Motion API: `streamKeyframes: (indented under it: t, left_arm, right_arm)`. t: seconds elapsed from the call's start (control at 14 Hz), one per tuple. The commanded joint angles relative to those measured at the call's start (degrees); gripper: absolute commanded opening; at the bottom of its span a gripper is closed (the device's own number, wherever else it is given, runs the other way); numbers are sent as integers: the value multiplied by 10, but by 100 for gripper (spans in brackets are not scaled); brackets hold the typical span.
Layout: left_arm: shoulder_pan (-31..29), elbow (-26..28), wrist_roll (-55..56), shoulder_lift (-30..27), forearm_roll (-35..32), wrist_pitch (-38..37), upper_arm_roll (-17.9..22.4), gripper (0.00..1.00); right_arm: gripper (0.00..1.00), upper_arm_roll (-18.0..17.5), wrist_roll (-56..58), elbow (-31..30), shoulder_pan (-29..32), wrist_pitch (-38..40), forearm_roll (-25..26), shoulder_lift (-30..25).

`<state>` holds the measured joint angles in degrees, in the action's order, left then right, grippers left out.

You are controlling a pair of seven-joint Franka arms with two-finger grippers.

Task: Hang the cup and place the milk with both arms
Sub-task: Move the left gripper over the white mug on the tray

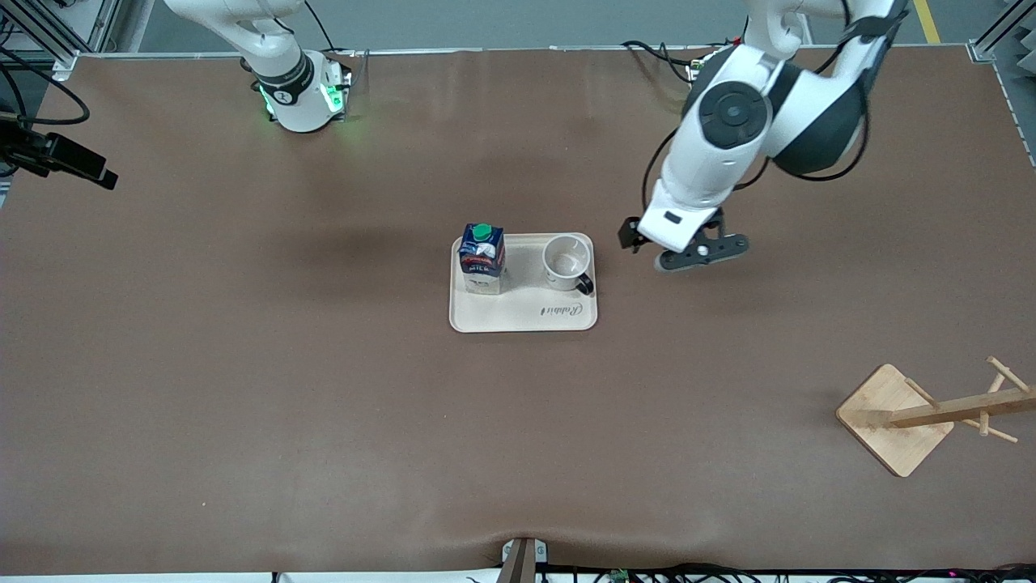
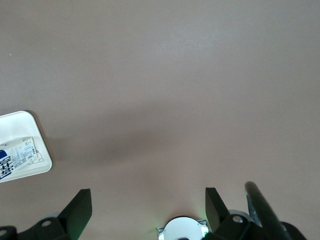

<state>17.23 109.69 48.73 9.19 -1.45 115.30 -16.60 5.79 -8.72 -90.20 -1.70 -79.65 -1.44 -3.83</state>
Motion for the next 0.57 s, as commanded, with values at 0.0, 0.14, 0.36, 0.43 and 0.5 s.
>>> streamKeyframes:
  t: [0.0,0.14,0.36,0.43,0.5]
  left_arm:
    - [32,-1,71,41,-2,44,0,100]
    - [47,-1,111,64,-2,64,1,100]
    - [76,31,167,89,-15,133,1,100]
    - [78,44,180,94,-15,159,1,100]
    - [84,54,187,101,-15,178,1,99]
  right_arm:
    - [100,-2,-7,13,4,7,8,7]
    - [100,-2,-8,13,4,7,8,7]
    - [100,-2,-8,13,4,8,8,7]
    - [100,-2,-8,13,3,8,8,7]
    - [100,-2,-8,13,4,7,8,7]
